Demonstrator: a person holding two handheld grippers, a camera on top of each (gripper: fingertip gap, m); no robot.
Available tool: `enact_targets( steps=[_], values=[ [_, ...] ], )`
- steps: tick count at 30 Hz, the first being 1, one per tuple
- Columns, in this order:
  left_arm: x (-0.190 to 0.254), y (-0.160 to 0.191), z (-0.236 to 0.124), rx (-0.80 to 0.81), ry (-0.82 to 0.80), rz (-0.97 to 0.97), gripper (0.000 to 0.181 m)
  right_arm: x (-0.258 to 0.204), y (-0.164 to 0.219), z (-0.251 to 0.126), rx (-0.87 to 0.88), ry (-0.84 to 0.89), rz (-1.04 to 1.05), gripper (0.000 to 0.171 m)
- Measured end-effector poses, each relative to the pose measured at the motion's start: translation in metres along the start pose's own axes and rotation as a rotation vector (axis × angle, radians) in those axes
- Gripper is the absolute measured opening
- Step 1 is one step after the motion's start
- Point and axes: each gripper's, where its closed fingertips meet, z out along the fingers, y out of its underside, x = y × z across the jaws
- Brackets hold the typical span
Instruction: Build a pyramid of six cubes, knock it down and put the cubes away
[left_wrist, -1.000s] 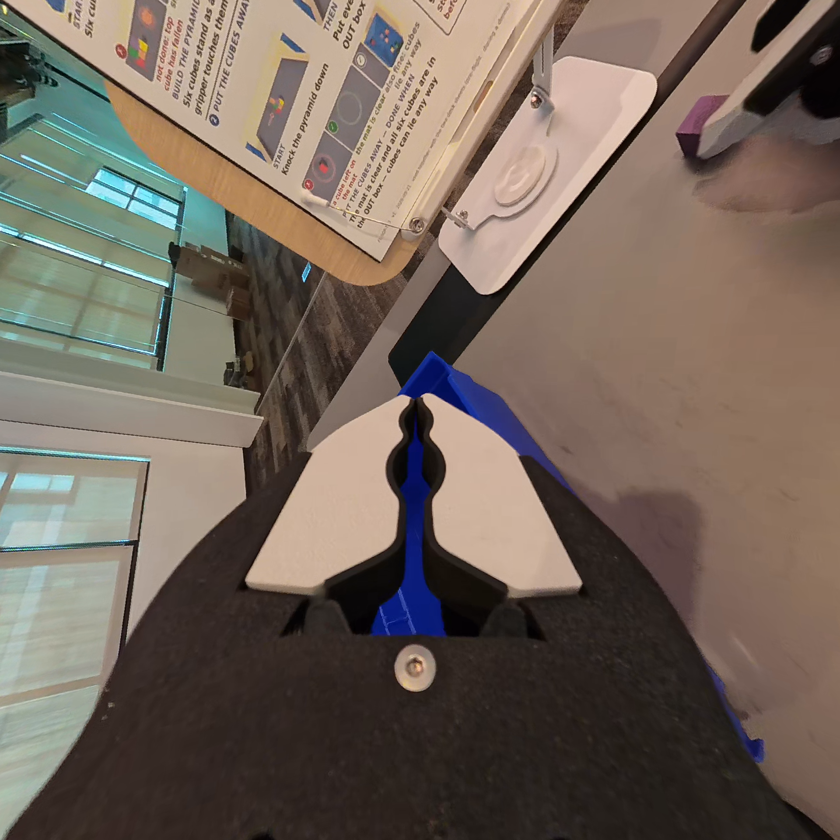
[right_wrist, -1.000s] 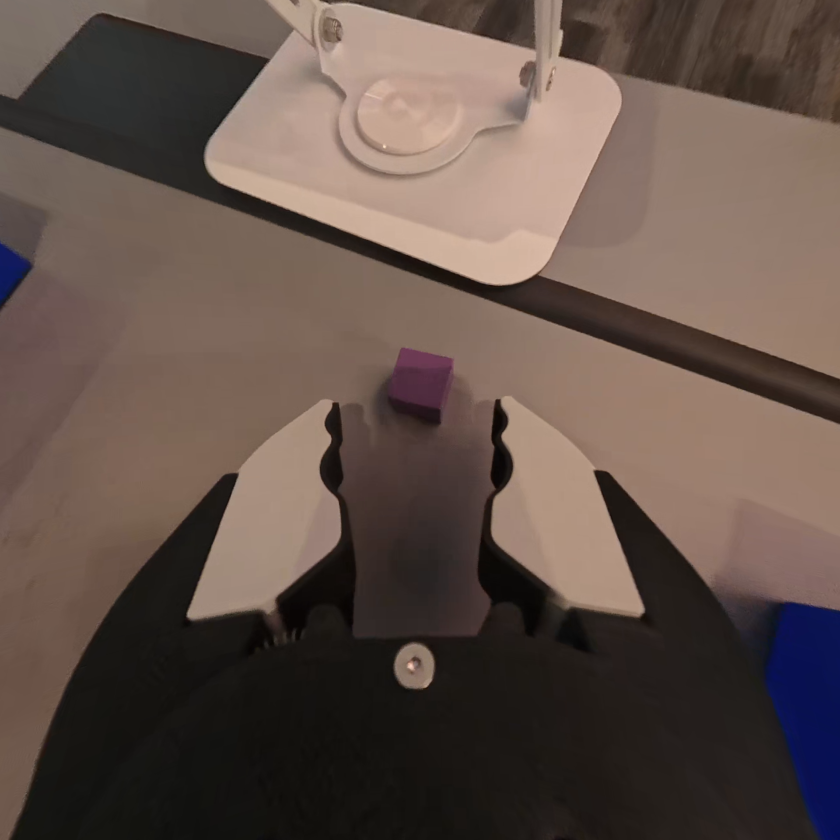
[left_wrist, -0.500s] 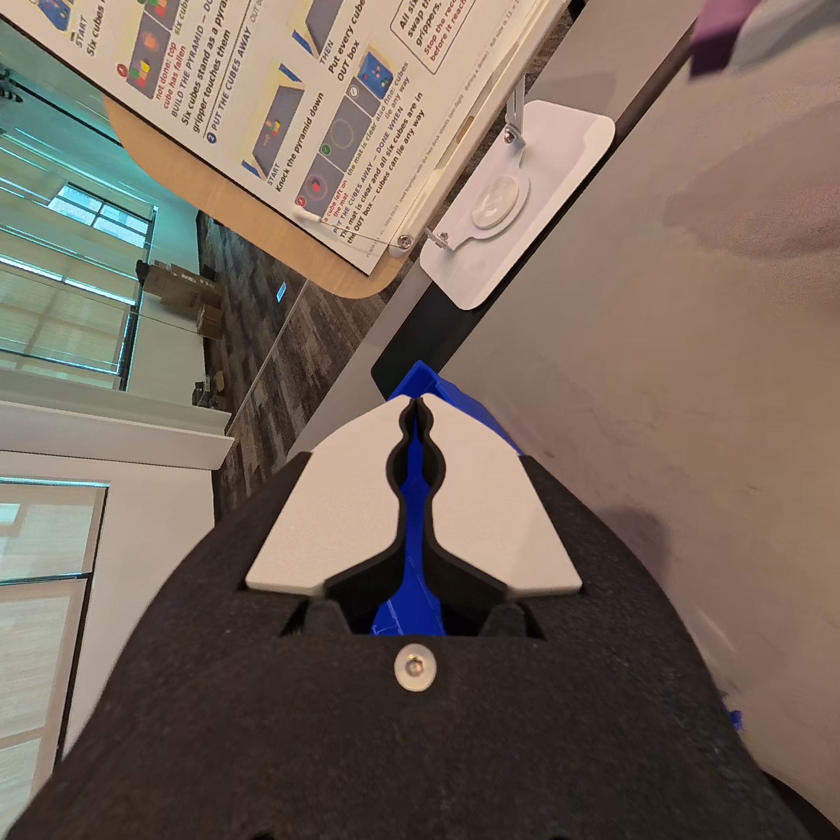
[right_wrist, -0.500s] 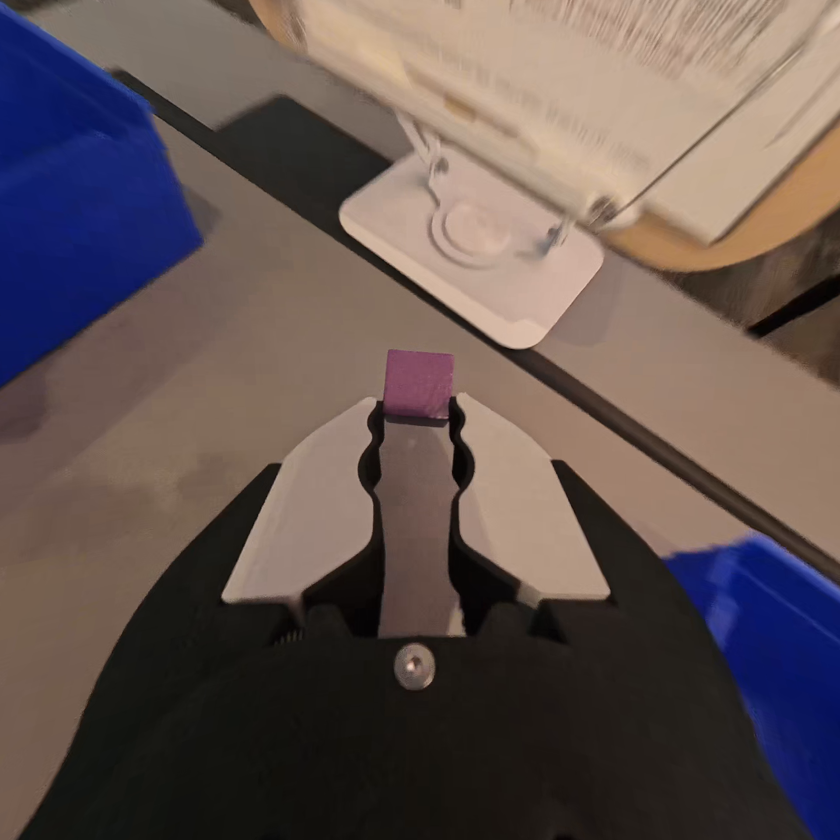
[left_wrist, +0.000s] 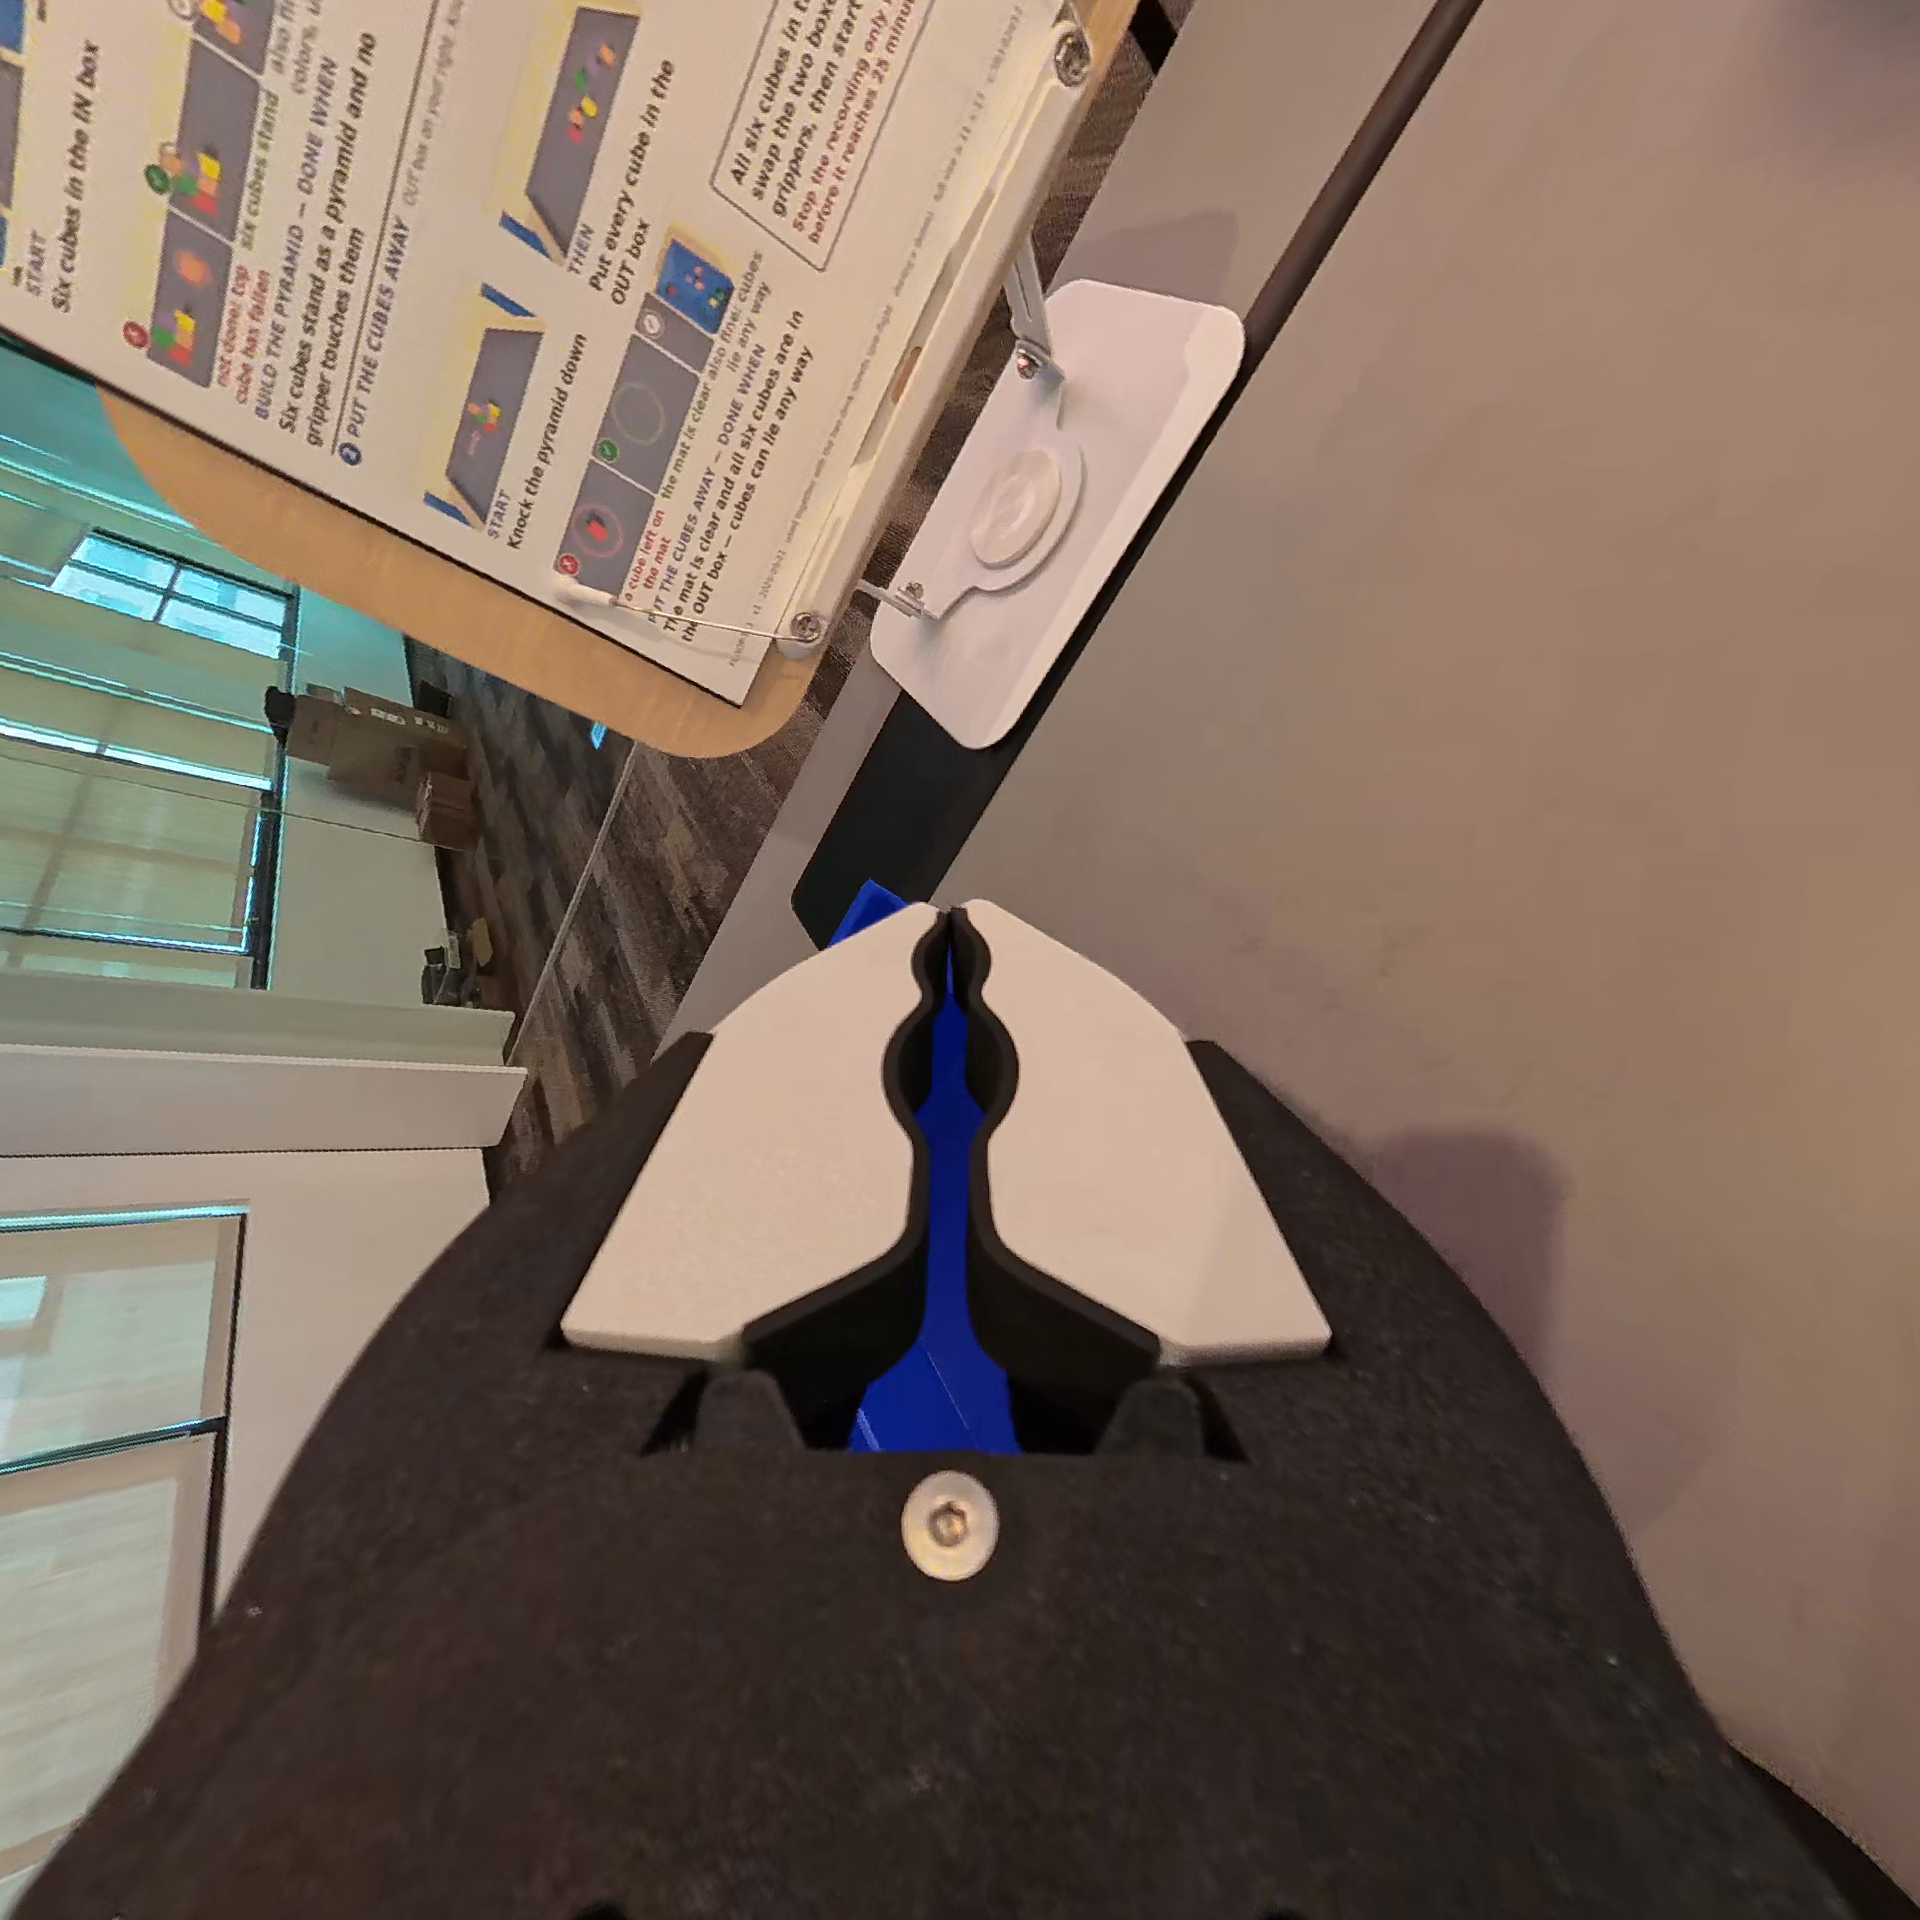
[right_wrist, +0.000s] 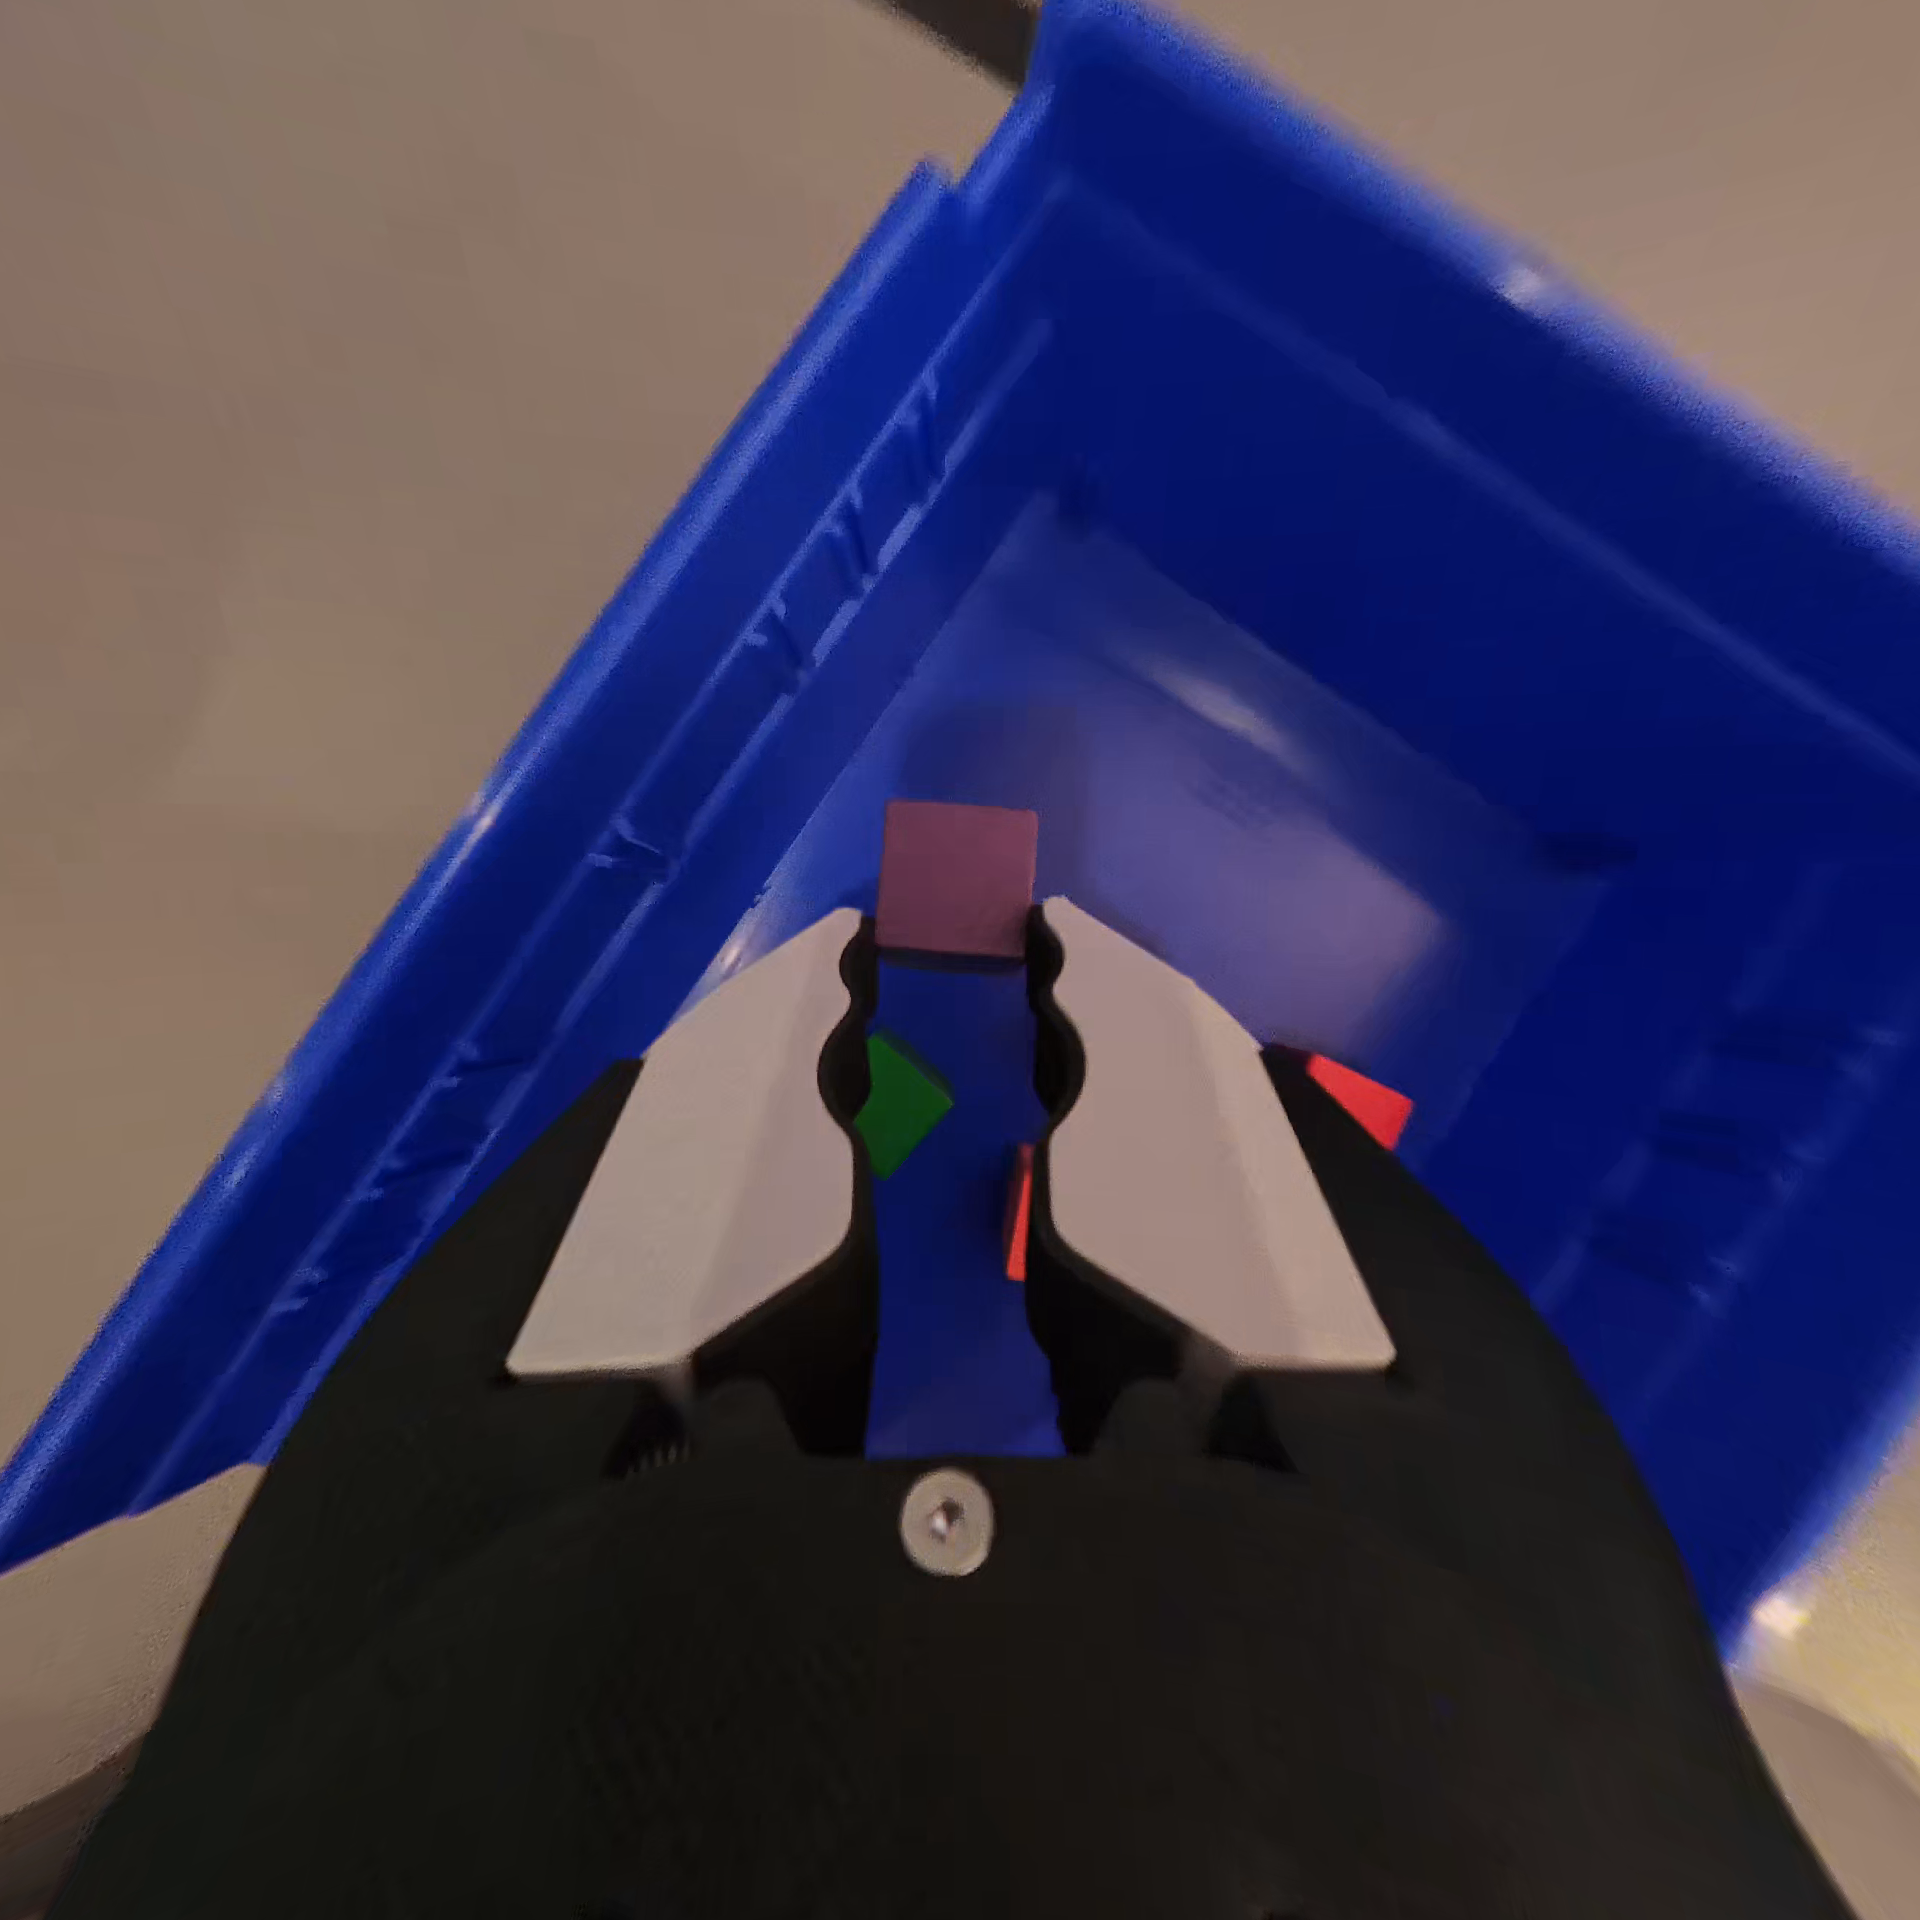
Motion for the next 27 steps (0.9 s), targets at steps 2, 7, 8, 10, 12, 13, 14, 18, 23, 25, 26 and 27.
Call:
enact_targets(
  steps=[2, 7, 8, 10, 12, 13, 14, 18, 23, 25, 26, 27],
  values=[
    [0.006, -0.001, 0.003, -0.009, 0.007, 0.017, 0.0, -0.001, 0.005, 0.02, -0.043, -0.028, -0.005, 0.03],
    [0.018, -0.003, 0.013, -0.033, 0.021, 0.057, 0.0, 0.009, 0.005, 0.027, -0.073, 0.019, -0.019, 0.043],
    [0.017, -0.003, 0.015, -0.037, 0.015, 0.054, 0.0, 0.012, 0.0, 0.019, -0.042, 0.032, -0.018, 0.049],
    [0.015, -0.001, 0.018, -0.05, 0.001, 0.049, 0.0, 0.025, -0.012, -0.006, 0.042, 0.116, -0.014, 0.054],
    [0.012, 0.002, 0.019, -0.067, -0.017, 0.036, 0.003, 0.046, -0.018, -0.042, 0.131, 0.25, 0.007, 0.053],
    [0.009, 0.003, 0.02, -0.073, -0.026, 0.027, 0.005, 0.059, -0.018, -0.061, 0.175, 0.324, 0.038, 0.052],
    [0.006, 0.004, 0.019, -0.074, -0.035, 0.015, 0.006, 0.073, -0.014, -0.08, 0.208, 0.396, 0.087, 0.053],
    [-0.027, 0.021, 0.009, -0.081, -0.096, -0.098, 0.02, 0.109, 0.039, -0.114, 0.172, 0.48, 0.312, 0.053],
    [-0.08, 0.111, -0.009, -0.257, -0.126, -0.398, 0.06, 0.117, 0.096, -0.086, -0.035, 0.387, 0.354, 0.052],
    [-0.093, 0.158, -0.013, -0.355, -0.123, -0.517, 0.069, 0.111, 0.104, -0.072, -0.099, 0.326, 0.346, 0.047],
    [-0.097, 0.179, -0.015, -0.388, -0.115, -0.588, 0.069, 0.109, 0.105, -0.065, -0.121, 0.301, 0.35, 0.044],
    [-0.098, 0.199, -0.016, -0.42, -0.096, -0.66, 0.067, 0.107, 0.106, -0.059, -0.141, 0.277, 0.359, 0.041]
  ],
)
